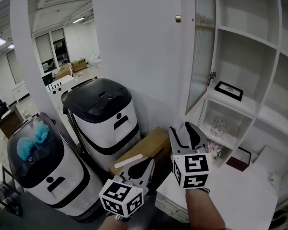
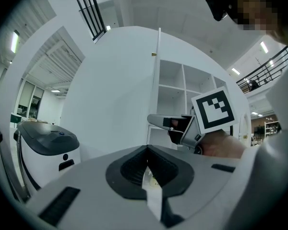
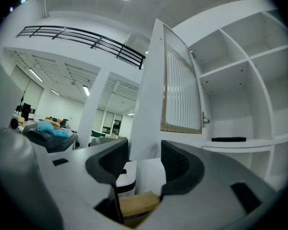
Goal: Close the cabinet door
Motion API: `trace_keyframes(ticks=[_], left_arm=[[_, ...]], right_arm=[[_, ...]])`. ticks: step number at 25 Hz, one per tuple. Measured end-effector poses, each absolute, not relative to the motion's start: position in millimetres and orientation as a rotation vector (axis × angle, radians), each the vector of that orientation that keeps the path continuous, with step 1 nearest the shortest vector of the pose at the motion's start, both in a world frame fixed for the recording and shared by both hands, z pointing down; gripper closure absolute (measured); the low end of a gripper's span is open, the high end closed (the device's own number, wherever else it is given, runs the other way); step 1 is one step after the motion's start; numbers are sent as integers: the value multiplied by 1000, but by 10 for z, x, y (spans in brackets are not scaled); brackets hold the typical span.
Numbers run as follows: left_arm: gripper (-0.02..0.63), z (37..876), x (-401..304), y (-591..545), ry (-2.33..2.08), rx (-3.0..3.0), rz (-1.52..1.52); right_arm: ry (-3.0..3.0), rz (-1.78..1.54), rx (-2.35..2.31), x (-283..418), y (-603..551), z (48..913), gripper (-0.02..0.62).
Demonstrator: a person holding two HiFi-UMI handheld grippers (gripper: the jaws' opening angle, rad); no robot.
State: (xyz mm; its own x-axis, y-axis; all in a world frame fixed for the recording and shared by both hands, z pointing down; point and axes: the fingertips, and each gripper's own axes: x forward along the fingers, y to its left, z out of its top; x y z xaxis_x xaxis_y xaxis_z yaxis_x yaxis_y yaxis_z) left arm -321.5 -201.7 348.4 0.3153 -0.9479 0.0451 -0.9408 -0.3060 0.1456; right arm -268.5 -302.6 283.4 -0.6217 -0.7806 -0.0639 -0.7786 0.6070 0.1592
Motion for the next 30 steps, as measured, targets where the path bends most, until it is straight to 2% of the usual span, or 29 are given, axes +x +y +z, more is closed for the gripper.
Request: trace_keyframes(ticks=[16, 30], left_arm=[[601, 3481, -3042, -2127, -1697, 2472, -64], [601, 3514, -2443, -2236, -1515, 2584, -39]], right_arm=[[-2857, -216, 1296, -2485, -2981, 2836, 396], [-2779, -253, 1421, -1714, -2816, 2837, 407]])
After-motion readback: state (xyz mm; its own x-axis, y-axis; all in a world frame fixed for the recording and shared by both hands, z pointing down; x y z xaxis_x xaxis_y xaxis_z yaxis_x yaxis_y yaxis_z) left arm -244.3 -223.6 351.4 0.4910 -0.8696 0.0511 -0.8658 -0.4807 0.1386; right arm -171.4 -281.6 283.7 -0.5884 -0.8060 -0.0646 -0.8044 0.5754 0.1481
